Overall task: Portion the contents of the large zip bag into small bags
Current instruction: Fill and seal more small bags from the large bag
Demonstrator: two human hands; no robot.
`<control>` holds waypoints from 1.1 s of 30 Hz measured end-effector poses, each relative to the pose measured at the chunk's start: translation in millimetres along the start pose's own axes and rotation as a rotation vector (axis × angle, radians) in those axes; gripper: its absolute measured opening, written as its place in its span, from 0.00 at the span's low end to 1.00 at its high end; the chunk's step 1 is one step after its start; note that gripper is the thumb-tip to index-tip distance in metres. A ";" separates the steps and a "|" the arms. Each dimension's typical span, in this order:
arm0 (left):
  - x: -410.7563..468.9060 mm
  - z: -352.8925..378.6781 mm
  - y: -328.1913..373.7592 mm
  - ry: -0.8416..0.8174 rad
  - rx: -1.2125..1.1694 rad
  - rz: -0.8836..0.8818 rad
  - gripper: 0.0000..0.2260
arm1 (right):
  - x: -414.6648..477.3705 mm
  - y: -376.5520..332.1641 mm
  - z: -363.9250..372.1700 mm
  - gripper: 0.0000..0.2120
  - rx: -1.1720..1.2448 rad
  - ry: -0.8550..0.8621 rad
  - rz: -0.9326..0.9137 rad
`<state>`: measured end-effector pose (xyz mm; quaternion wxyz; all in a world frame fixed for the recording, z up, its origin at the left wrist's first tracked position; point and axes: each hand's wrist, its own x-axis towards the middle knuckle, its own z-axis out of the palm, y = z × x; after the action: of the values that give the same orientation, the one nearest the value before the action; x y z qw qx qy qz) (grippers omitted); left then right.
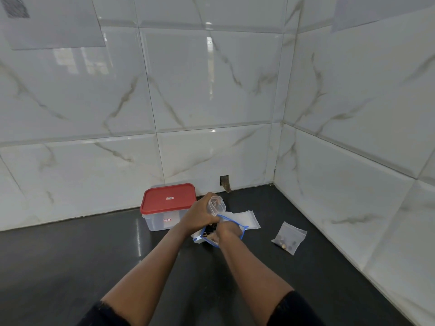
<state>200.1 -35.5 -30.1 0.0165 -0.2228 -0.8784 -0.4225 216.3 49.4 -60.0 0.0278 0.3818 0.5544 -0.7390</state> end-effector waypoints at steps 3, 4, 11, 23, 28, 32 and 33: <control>1.2 -4.0 -0.4 0.003 0.016 0.009 0.21 | 25.5 5.7 11.2 0.17 0.046 -0.037 0.054; 1.5 -5.5 -0.5 0.002 0.020 0.010 0.21 | 42.9 11.5 16.0 0.15 0.055 -0.025 0.073; 2.0 -14.2 0.4 0.003 0.021 -0.012 0.24 | 5.5 -0.7 10.8 0.15 0.133 -0.050 0.040; 5.6 -19.4 -2.6 0.013 0.053 -0.018 0.22 | -6.4 -3.9 10.1 0.12 0.123 -0.040 0.034; 6.8 -19.4 -3.5 0.026 0.062 -0.013 0.22 | -0.3 -2.3 17.2 0.11 0.109 -0.058 0.033; 5.7 -17.2 -5.5 0.041 0.050 -0.015 0.22 | 0.1 -8.6 11.1 0.06 0.075 -0.044 0.027; 5.5 -16.5 -6.3 0.053 0.051 -0.017 0.22 | 0.3 -8.0 11.9 0.08 0.062 -0.050 0.010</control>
<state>190.0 -49.1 -22.9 0.0419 -0.2034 -0.8900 -0.4059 206.0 42.6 -52.7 0.0333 0.3666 0.5286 -0.7649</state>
